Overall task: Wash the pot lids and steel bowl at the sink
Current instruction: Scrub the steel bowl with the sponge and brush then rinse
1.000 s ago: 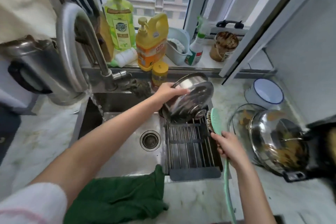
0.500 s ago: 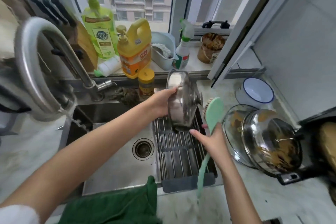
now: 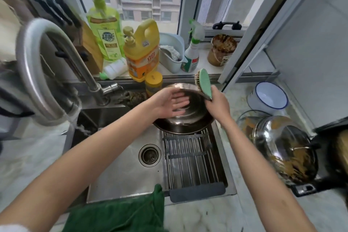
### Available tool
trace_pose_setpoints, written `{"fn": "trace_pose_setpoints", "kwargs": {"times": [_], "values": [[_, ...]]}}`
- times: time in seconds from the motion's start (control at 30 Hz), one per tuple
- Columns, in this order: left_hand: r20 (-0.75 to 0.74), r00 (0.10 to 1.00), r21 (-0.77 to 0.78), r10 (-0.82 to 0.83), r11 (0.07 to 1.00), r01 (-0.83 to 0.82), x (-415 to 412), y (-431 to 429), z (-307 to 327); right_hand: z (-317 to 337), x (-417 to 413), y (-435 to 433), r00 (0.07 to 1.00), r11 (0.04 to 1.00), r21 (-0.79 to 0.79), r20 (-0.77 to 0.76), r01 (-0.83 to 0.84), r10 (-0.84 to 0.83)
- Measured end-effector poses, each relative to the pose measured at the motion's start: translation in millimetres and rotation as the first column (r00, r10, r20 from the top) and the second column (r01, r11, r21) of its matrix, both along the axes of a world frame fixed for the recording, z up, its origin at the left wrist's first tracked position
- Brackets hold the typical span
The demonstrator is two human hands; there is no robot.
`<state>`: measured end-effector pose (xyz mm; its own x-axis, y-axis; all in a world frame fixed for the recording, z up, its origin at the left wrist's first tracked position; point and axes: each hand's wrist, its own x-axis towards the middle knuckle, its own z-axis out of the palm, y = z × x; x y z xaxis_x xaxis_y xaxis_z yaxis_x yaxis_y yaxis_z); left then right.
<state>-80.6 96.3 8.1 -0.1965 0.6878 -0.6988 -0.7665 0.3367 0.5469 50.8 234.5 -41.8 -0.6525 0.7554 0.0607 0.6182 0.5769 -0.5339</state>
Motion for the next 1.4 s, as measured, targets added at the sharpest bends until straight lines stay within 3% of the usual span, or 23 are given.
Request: {"fn": "trace_pose_setpoints", "kwargs": {"times": [0.07, 0.1, 0.17, 0.2, 0.23, 0.33, 0.4, 0.57, 0.63, 0.77, 0.9, 0.93, 1.0, 1.07, 1.1, 1.27, 1.4], "values": [[-0.277, 0.945, -0.132, -0.177, 0.981, 0.145, -7.1, -13.7, -12.7, 0.0, -9.7, 22.7, 0.995, 0.997, 0.025, 0.072, -0.077, 0.075], [-0.473, 0.849, -0.227, -0.237, 0.963, 0.142, -10.9, -18.2, -23.6, -2.1, -15.2, 32.6, 0.987, 0.993, 0.031, 0.12, -0.111, 0.106], [-0.804, 0.473, -0.407, -0.361, 0.913, 0.005, -19.2, -29.0, -46.7, -5.0, -25.9, 43.3, 0.971, 0.988, 0.047, 0.198, -0.149, 0.137], [-0.854, 0.305, -0.458, -0.423, 0.887, -0.054, -23.1, -30.6, -56.5, -6.7, -32.1, 48.7, 0.968, 0.988, 0.052, 0.216, -0.143, 0.129], [-0.853, 0.223, -0.498, -0.472, 0.864, -0.074, -26.5, -31.5, -64.7, -7.8, -38.0, 53.1, 0.969, 0.99, 0.049, 0.219, -0.13, 0.117], [-0.782, 0.25, -0.578, -0.572, 0.814, 0.057, -30.2, -28.3, -89.2, -11.9, -50.6, 62.4, 0.972, 0.997, 0.008, 0.22, -0.081, 0.078], [-0.776, 0.279, -0.547, -0.566, 0.824, 0.15, -26.6, -23.9, -102.9, -16.0, -54.5, 65.7, 0.978, 0.999, -0.014, 0.205, -0.045, 0.047], [-0.814, 0.473, -0.379, -0.338, 0.925, 0.01, -15.3, -12.7, -114.3, -20.1, -52.6, 68.1, 0.98, 0.999, -0.022, 0.197, 0.026, -0.021], [-0.803, 0.513, -0.366, -0.302, 0.93, -0.025, -12.3, -9.8, -113.4, -18.3, -44.5, 59.8, 0.995, 0.999, -0.01, 0.09, 0.035, -0.034], [-0.78, 0.541, -0.389, -0.315, 0.921, -0.023, -11.5, -9.3, -111.2, 2.3, -20.3, 25.9, 0.979, 0.983, 0.159, -0.194, 0.094, -0.062], [-0.7, 0.62, -0.492, -0.354, 0.868, -0.06, -3.2, -10.6, -99.8, 51.3, 25.3, -14.0, 0.959, 0.985, 0.169, -0.284, 0.043, 0.007], [-0.703, 0.622, -0.507, -0.345, 0.857, -0.098, 0.0, -12.8, -97.0, 62.5, 38.7, -21.3, 0.975, 0.986, 0.165, -0.22, -0.003, 0.04], [-0.765, 0.562, -0.472, -0.314, 0.867, -0.158, 13.8, -20.8, -88.2, 76.9, 75.6, -31.5, 0.994, 0.982, 0.174, 0.083, -0.078, 0.065], [-0.824, 0.483, -0.403, -0.297, 0.906, -0.13, 33.6, -30.0, -79.6, 74.2, 119.9, -29.4, 0.904, 0.984, 0.169, 0.426, -0.052, -0.025], [-0.839, 0.452, -0.383, -0.302, 0.919, -0.098, 45.9, -34.0, -76.0, 67.8, 143.8, -24.4, 0.845, 0.988, 0.156, 0.527, 0.007, -0.089], [-0.839, 0.405, -0.37, -0.363, 0.927, 0.065, 94.2, -48.8, -62.3, 33.6, 231.5, 19.4, 0.65, 0.901, 0.2, 0.634, 0.384, -0.418], [-0.835, 0.368, -0.367, -0.408, 0.913, 0.18, 125.9, -46.9, -54.5, 15.3, 262.7, 40.6, 0.653, 0.916, 0.118, 0.667, 0.382, -0.358]]}}
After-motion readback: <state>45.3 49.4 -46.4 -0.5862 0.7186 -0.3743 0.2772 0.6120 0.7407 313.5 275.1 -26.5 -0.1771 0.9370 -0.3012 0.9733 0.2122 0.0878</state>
